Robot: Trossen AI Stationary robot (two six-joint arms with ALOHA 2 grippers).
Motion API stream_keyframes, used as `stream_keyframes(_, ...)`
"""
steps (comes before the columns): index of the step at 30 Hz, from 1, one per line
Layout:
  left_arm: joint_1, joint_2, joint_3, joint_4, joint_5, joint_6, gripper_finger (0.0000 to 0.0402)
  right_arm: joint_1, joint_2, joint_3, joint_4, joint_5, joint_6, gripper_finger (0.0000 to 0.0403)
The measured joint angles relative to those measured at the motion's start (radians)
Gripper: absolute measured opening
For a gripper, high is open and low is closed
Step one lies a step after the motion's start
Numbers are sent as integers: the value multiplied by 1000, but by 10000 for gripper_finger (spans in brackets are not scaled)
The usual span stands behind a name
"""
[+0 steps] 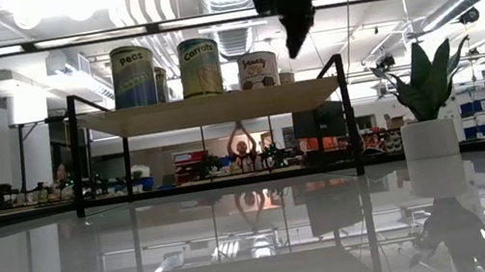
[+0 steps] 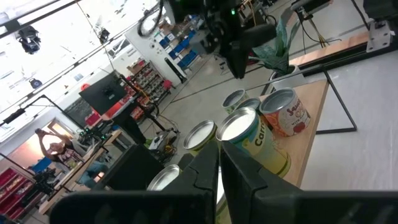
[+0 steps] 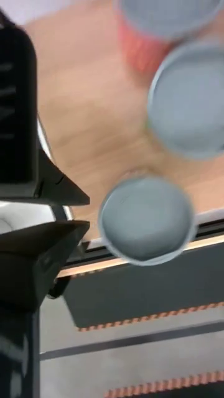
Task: Pick and place cans onto a shelf
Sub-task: Put the small canned peas on the shelf
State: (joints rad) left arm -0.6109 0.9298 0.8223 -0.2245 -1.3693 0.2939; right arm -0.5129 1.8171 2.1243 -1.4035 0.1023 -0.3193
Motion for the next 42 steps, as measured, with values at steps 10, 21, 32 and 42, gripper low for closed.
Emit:
stream_keyframes(10,0,0,0,0,0,0,0,-49,30,-86,54,7,-5,9)
stream_keyframes(21,0,0,0,0,0,0,0,-28,46,-86,143,-5,-47,9)
stream_keyframes(32,0,0,0,0,0,0,0,-49,48,-109,205,48,-53,9)
stream_keyframes(42,0,0,0,0,1,0,0,-41,50,-123,257,-60,-58,9)
